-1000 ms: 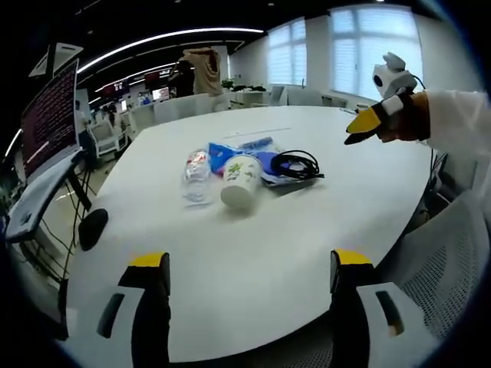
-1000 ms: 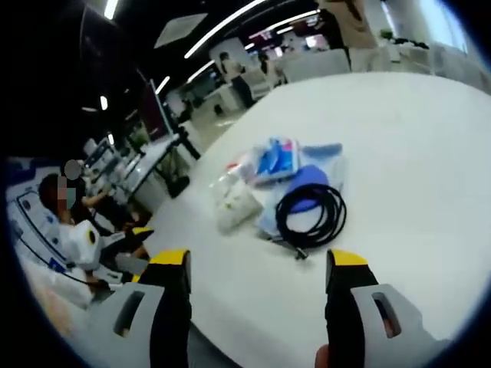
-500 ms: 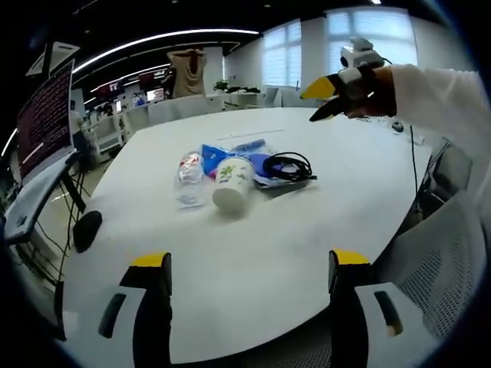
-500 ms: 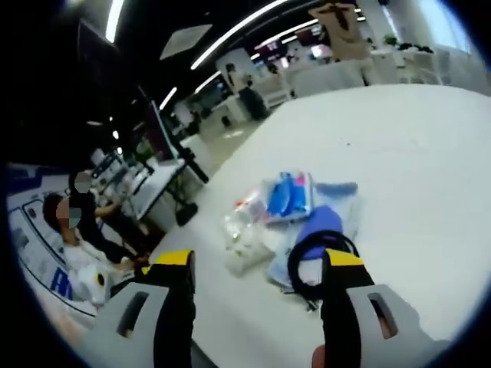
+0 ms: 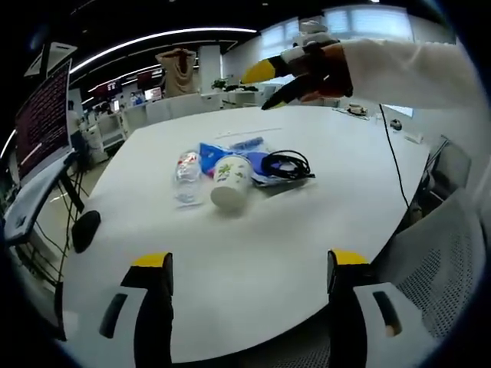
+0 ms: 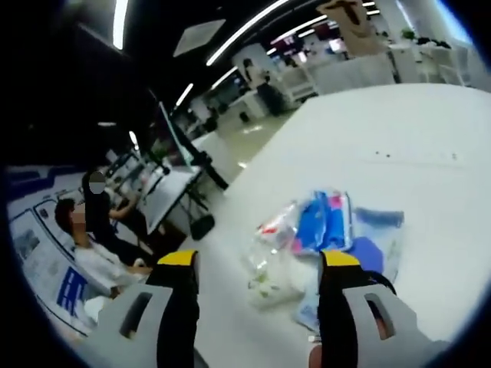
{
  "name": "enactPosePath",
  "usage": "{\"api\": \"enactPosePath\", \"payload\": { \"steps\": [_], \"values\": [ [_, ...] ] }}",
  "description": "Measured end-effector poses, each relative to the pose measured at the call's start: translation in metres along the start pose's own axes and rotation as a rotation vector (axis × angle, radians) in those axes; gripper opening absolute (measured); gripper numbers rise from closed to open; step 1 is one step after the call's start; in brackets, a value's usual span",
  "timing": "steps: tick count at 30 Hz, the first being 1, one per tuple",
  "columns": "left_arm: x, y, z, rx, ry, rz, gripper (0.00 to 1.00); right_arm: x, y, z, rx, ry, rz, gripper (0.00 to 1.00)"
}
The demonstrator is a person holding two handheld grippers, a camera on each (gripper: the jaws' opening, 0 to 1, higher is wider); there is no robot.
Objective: Arrange the tabletop items into an orderly group along one side of the table until the central work area is clear of visible clutter.
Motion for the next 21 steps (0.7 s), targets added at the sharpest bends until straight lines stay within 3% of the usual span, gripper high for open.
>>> {"api": "enactPosePath", "payload": {
  "steps": [18,21],
  "values": [
    [0.000,0.004,0.000,-0.027,0.001,0.006,0.78,0.003,-0.006,0.086,-0.120,-0.029,0.067,0.54],
    [-0.001,0.004,0.000,-0.028,0.000,0.009,0.77,0.007,-0.011,0.103,-0.102,-0.013,0.137,0.53]
  ]
}}
Point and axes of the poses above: the point that each gripper's makers call its tool centre point, and the gripper's own axes: z roughly forward along the fingers, x roughly to its right, y roughly out of its underside, the point moved 2 cm from there along -z, roughly backward along the fingers, and after that the axes turned 4 degrees about y, right-handed, at the moved point
